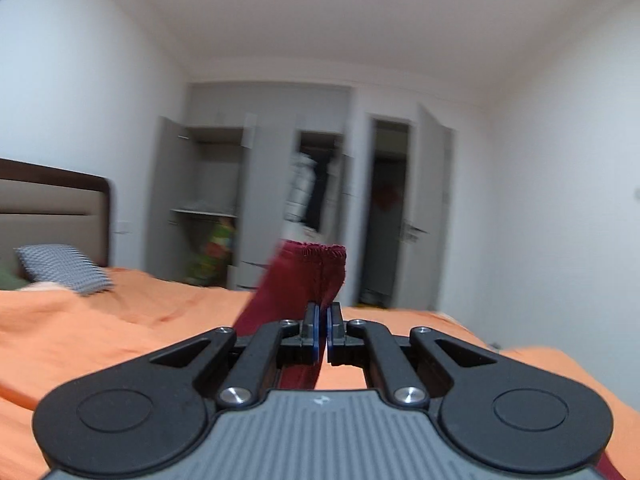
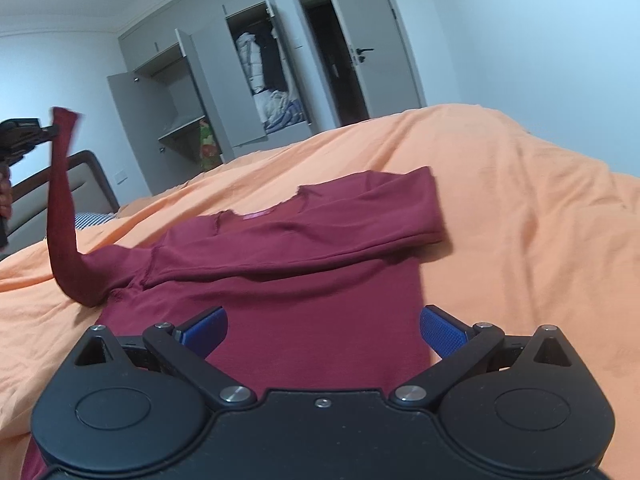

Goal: Fold small clothes
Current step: 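Lift and fold the sleeve across the shirt body with the left gripper, release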

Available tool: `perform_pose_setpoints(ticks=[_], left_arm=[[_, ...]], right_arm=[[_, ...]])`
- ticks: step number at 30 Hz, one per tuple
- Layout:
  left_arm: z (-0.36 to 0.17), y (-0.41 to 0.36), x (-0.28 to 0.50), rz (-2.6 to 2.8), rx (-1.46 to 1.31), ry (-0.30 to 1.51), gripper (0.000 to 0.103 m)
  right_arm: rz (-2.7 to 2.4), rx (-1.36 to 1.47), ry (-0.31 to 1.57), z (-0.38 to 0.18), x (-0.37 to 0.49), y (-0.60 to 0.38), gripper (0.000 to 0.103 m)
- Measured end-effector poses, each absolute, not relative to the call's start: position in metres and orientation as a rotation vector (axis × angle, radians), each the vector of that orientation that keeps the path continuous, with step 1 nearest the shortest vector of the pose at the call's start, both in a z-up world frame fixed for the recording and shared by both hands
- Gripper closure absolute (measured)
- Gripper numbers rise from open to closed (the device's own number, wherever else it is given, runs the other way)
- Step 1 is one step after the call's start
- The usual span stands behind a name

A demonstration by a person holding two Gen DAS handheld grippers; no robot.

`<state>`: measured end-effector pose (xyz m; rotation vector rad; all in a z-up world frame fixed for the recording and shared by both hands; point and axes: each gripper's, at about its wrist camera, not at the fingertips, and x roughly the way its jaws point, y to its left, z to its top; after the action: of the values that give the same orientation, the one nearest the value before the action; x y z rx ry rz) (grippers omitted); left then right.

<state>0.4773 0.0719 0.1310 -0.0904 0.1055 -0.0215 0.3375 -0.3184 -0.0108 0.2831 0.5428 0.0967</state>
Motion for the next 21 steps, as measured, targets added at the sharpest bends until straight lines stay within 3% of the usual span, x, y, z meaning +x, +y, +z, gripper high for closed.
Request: perform_pose_setpoints(ticks=[10,21], left_arm=[[0.042,-0.064,0.513,-0.235,-0.118,0.261,0.101],[-0.057,-0.118,0.517,-0.361,-0.038,0.463,0.100]], right_arm=[[0.041,0.340,0.551,-0.019,0.334,-0.359,0.001],[0.020,0.372,0.560,-0.031,0.343,-0.371,0.001]])
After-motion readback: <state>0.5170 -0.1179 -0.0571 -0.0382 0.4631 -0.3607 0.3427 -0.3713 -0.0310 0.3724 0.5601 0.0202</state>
